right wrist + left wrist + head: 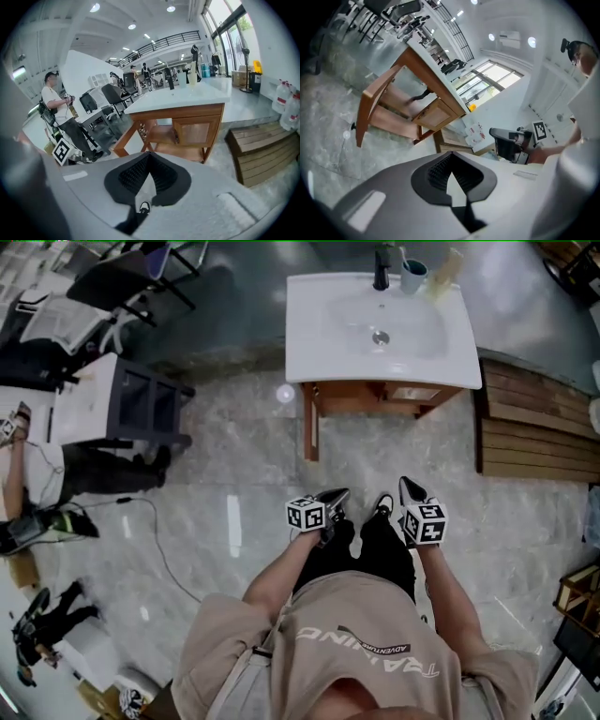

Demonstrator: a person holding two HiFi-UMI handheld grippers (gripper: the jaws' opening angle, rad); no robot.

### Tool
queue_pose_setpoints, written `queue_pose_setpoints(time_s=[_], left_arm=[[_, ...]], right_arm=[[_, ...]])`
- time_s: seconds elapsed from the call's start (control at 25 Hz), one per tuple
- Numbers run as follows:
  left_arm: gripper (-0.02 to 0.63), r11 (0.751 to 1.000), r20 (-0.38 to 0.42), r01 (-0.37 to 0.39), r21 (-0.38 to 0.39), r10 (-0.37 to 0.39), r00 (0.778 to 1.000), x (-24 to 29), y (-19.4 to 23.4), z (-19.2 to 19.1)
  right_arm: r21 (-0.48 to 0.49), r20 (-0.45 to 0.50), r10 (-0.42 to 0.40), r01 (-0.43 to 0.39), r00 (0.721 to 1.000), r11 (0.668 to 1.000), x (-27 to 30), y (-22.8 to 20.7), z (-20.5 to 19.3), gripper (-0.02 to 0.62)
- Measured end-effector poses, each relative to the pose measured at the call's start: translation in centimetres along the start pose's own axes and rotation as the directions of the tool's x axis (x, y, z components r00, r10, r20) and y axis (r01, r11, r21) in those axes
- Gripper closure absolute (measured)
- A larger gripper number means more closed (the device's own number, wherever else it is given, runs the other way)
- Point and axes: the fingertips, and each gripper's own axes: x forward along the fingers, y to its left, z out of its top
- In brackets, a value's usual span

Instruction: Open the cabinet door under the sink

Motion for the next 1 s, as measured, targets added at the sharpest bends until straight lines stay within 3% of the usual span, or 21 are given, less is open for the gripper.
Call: queue_pose_setpoints(time_s=[0.24, 0.52, 0.6, 0.8, 0.88, 1.0], left_arm=[[0.592, 0.979, -0.003, -0.011, 0.201, 0.012, 1.0, -0.2, -4.9, 5.7], [0.592, 0.893, 0.013, -0.023, 0.449, 0.019, 1.0, -1.2, -11.6, 13.6], [0.591, 0.87, 0.033, -0.024, 0.492, 0.009, 0.999, -1.4, -14.3, 15.7], [0.591, 0.807, 0.104, 0.025, 0.59, -0.106, 0.989, -1.8, -22.1, 20.5], [0.591, 0.777, 0.131, 0.01, 0.629, -0.119, 0.984, -2.4, -23.9, 22.2], [0.591, 0.754, 0.174, -0.033, 0.656, -0.108, 0.979, -3.6, -25.2, 23.5]], right_arm=[[-0.113, 0.067, 0.0, 0.007, 0.998, 0.994, -2.8, 0.1, 3.2, 0.594], [-0.181, 0.189, 0.101, -0.066, 0.977, 0.981, -6.5, 2.8, 9.1, 0.594], [-0.223, 0.229, 0.101, -0.049, 0.968, 0.974, -7.8, 3.0, 11.3, 0.594], [-0.29, 0.313, 0.09, 0.005, 0.945, 0.957, -10.7, 2.9, 16.1, 0.594], [-0.304, 0.345, 0.097, 0.013, 0.934, 0.953, -11.4, 3.2, 17.8, 0.594], [-0.312, 0.375, 0.1, 0.024, 0.922, 0.95, -12.4, 3.5, 19.4, 0.594]])
